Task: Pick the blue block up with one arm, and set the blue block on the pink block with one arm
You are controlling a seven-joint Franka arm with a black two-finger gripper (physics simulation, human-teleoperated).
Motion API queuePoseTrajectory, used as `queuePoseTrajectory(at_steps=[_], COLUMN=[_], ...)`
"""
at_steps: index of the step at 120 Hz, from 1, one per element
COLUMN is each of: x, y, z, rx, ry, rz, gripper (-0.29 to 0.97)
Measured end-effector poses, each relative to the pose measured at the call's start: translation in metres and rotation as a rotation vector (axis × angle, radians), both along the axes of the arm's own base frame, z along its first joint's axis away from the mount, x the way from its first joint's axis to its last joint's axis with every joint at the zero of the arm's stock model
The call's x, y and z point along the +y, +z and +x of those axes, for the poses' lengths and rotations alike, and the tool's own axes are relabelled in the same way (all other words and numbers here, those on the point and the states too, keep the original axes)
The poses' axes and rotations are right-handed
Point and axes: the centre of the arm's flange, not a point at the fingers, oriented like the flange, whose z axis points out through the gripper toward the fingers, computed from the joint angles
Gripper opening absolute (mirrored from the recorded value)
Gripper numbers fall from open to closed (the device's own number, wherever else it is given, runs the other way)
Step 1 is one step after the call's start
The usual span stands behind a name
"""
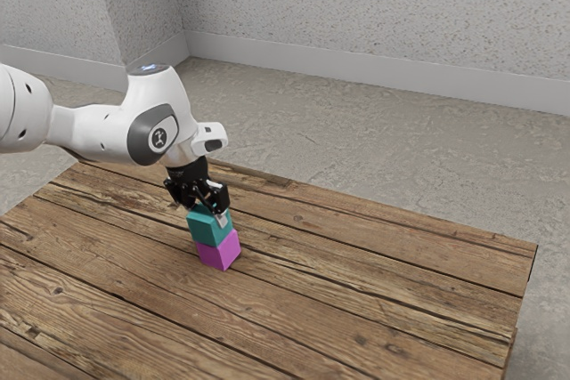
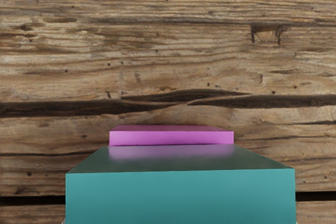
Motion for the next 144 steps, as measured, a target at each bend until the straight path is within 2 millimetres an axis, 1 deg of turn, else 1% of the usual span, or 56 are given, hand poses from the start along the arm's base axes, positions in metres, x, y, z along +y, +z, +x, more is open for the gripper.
queuePoseTrajectory(at_steps=[45, 53, 68, 87, 101, 110, 118, 122, 124, 126, 130, 135, 139, 144], x=[0.0, 0.0, 0.0, 0.0, 0.0, 0.0, -0.001, -0.002, -0.003, -0.003, -0.004, -0.006, -0.004, 0.002], y=[0.001, 0.0, 0.0, 0.0, 0.002, 0.007, 0.025, 0.044, 0.056, 0.075, 0.122, 0.166, 0.197, 0.227], z=[0.002, 0.002, 0.001, 0.002, 0.002, 0.002, 0.001, -0.001, -0.003, -0.006, -0.017, -0.025, -0.029, -0.032], rx=[-0.003, -0.002, -0.002, -0.006, -0.01, -0.02, -0.05, -0.076, -0.093, -0.117, -0.167, -0.194, -0.205, -0.204], ry=[0.0, 0.001, 0.0, -0.008, -0.016, -0.02, -0.026, -0.03, -0.032, -0.034, -0.039, -0.051, -0.062, -0.064], rz=[0.001, -0.002, -0.009, -0.016, -0.016, -0.015, -0.011, -0.007, -0.005, 0.0, 0.009, 0.024, 0.045, 0.066], gripper=[0.27, 0.33, 0.39, 0.54, 0.6, 0.62, 0.64, 0.64, 0.65, 0.65, 0.65, 0.66, 0.66, 0.66])
